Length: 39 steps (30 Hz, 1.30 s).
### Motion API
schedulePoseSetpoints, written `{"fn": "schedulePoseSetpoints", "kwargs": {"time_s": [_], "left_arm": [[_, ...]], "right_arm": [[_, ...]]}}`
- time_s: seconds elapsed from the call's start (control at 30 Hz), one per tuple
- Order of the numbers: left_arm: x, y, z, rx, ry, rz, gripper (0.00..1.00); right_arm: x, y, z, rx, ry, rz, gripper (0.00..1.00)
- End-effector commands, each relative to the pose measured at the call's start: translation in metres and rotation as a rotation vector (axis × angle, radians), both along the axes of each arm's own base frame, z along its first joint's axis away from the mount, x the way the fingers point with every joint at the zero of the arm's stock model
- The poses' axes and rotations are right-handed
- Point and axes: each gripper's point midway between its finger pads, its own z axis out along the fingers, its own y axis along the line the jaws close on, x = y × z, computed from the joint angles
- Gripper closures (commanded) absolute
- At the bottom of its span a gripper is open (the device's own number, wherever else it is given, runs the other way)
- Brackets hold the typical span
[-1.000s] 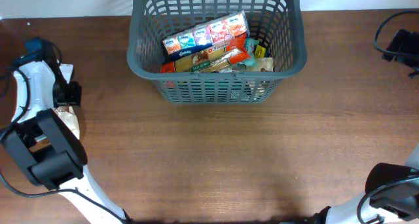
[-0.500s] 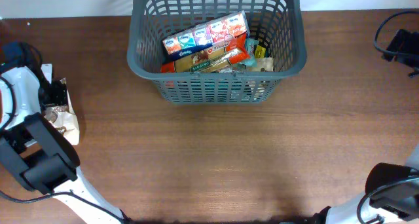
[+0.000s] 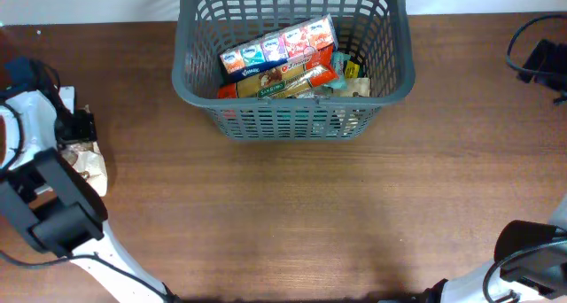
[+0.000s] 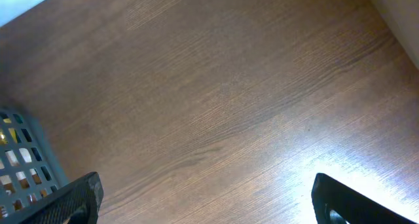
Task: Pack container
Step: 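Lift the brown snack pouch with the left gripper toward the basket, then lower the pouch into the basket and open the left gripper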
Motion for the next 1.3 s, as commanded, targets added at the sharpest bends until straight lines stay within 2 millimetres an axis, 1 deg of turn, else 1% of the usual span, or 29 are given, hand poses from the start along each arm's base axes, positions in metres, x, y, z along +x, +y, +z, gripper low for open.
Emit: {"fn": "schedulePoseSetpoints", "kwargs": {"time_s": [0.0, 0.27, 0.3, 0.33, 0.4, 0.43, 0.53, 0.63, 0.73, 0.8, 0.87, 0.9, 0.93, 0.97, 1.03, 1.07, 1.13, 1.17, 1.2, 1.27], "left_arm": [[-0.003, -0.007, -0.031, -0.063, 0.041, 0.011, 0.22], [-0.013, -0.012, -0.063, -0.104, 0.114, 0.012, 0.22], [-0.017, -0.014, -0.069, -0.115, 0.133, 0.012, 0.27], [-0.017, -0.015, -0.070, -0.117, 0.137, 0.012, 0.37], [-0.017, -0.014, -0.070, -0.116, 0.137, 0.012, 0.83], [-0.016, -0.014, -0.070, -0.115, 0.135, 0.012, 0.98], [-0.013, -0.015, -0.062, -0.125, 0.125, 0.010, 0.98], [0.012, -0.021, -0.029, -0.178, 0.018, -0.009, 0.98], [0.033, -0.019, 0.016, -0.155, -0.077, -0.029, 0.98], [0.049, -0.021, 0.052, -0.135, -0.155, -0.052, 0.98], [0.067, -0.026, 0.094, -0.100, -0.249, -0.087, 0.98], [0.075, -0.031, 0.118, -0.079, -0.302, -0.108, 0.98], [0.082, -0.036, 0.137, -0.064, -0.344, -0.129, 0.98], [0.090, -0.045, 0.160, -0.049, -0.399, -0.158, 0.98], [0.105, -0.073, 0.203, -0.037, -0.500, -0.267, 0.98], [0.109, -0.089, 0.221, -0.034, -0.540, -0.332, 0.98], [0.117, -0.129, 0.260, -0.020, -0.623, -0.490, 0.98], [0.119, -0.147, 0.275, -0.012, -0.652, -0.555, 0.98], [0.120, -0.175, 0.294, 0.006, -0.688, -0.657, 0.98], [0.116, -0.222, 0.319, 0.054, -0.722, -0.841, 0.98]], "right_arm": [[-0.002, 0.000, 0.005, -0.001, -0.013, -0.009, 0.01], [-0.002, 0.000, 0.005, -0.001, -0.013, -0.009, 0.01], [-0.002, 0.000, 0.005, -0.001, -0.013, -0.009, 0.01], [-0.002, 0.000, 0.005, -0.001, -0.013, -0.009, 0.01], [-0.002, 0.000, 0.005, -0.001, -0.013, -0.009, 0.01], [-0.002, 0.000, 0.005, -0.001, -0.013, -0.009, 0.01], [-0.002, 0.000, 0.005, -0.001, -0.013, -0.009, 0.01], [-0.002, 0.000, 0.005, -0.001, -0.013, -0.009, 0.01], [-0.002, 0.000, 0.005, -0.001, -0.013, -0.009, 0.01], [-0.002, 0.000, 0.005, -0.001, -0.013, -0.009, 0.01], [-0.002, 0.000, 0.005, -0.001, -0.013, -0.009, 0.01], [-0.002, 0.000, 0.005, -0.001, -0.013, -0.009, 0.01], [-0.002, 0.000, 0.005, -0.001, -0.013, -0.009, 0.01], [-0.002, 0.000, 0.005, -0.001, -0.013, -0.009, 0.01], [-0.002, 0.000, 0.005, -0.001, -0.013, -0.009, 0.01], [-0.002, 0.000, 0.005, -0.001, -0.013, -0.009, 0.01], [-0.002, 0.000, 0.005, -0.001, -0.013, -0.009, 0.01], [-0.002, 0.000, 0.005, -0.001, -0.013, -0.009, 0.01], [-0.002, 0.000, 0.005, -0.001, -0.013, -0.009, 0.01], [-0.002, 0.000, 0.005, -0.001, -0.013, -0.009, 0.01]]}}
